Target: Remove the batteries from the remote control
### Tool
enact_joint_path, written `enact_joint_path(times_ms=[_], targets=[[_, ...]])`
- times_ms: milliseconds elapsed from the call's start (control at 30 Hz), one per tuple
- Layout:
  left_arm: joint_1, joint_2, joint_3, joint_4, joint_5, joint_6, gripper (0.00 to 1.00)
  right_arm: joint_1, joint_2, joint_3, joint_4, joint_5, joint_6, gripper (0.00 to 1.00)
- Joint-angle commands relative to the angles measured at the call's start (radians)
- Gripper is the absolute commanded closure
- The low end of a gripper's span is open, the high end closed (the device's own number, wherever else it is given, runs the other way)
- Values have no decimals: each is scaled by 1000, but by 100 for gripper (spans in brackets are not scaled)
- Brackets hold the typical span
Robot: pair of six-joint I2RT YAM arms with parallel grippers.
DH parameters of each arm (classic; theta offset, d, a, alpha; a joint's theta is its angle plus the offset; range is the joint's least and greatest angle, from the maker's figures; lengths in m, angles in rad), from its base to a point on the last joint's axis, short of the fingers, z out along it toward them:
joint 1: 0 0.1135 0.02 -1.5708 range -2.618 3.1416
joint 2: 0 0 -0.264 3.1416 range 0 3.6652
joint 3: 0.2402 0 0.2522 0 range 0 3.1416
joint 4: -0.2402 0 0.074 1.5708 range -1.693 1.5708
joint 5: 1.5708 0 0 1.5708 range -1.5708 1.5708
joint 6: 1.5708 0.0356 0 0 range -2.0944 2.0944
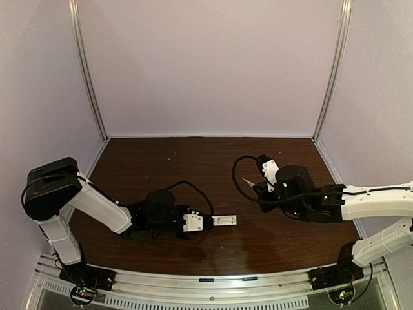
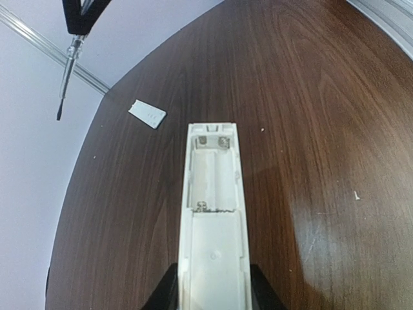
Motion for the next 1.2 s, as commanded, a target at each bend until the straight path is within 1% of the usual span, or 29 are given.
enact_joint_path(times_ms=[0, 300, 600, 733, 1167], targets=[[13, -31, -1, 72, -13, -56, 100, -5, 28, -91, 299, 106, 77, 100], [37, -31, -1, 102, -66, -140, 100, -5, 250, -151, 546, 143, 113, 100], [56, -30, -12, 118, -108, -192, 100, -16, 427, -148, 675, 186, 142, 100], [66, -30, -13, 119, -126, -214, 100, -33, 489, -153, 714, 176, 157, 93], [83, -30, -15, 121, -134, -240, 100, -86, 601, -190, 836, 72, 193, 86]])
